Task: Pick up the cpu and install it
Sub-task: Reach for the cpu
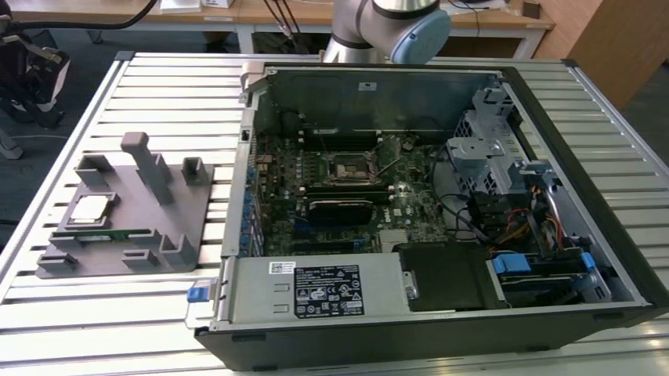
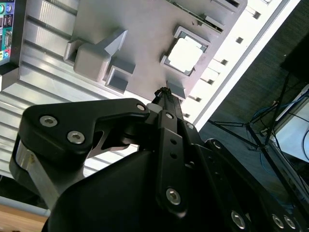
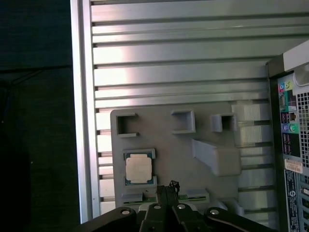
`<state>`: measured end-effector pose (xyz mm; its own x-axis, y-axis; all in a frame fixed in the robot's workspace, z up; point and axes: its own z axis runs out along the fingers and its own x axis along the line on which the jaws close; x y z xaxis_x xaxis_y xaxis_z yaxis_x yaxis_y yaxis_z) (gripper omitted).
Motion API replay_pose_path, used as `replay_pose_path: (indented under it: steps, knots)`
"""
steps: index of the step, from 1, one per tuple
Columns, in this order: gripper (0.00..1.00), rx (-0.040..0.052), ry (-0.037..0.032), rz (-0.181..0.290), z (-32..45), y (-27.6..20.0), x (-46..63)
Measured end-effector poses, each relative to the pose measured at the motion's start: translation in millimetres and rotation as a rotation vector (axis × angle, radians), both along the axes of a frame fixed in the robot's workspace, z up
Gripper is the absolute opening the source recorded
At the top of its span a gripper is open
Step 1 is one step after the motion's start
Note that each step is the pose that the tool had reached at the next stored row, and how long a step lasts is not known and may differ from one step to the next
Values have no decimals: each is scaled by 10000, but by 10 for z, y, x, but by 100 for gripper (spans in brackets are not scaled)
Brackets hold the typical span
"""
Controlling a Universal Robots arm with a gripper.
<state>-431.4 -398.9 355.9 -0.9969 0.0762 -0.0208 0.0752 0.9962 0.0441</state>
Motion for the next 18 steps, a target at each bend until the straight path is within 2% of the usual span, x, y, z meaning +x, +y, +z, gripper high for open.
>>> replay_pose_path:
  steps: [18]
  knots:
    - [11, 0, 8, 0, -26, 0, -155]
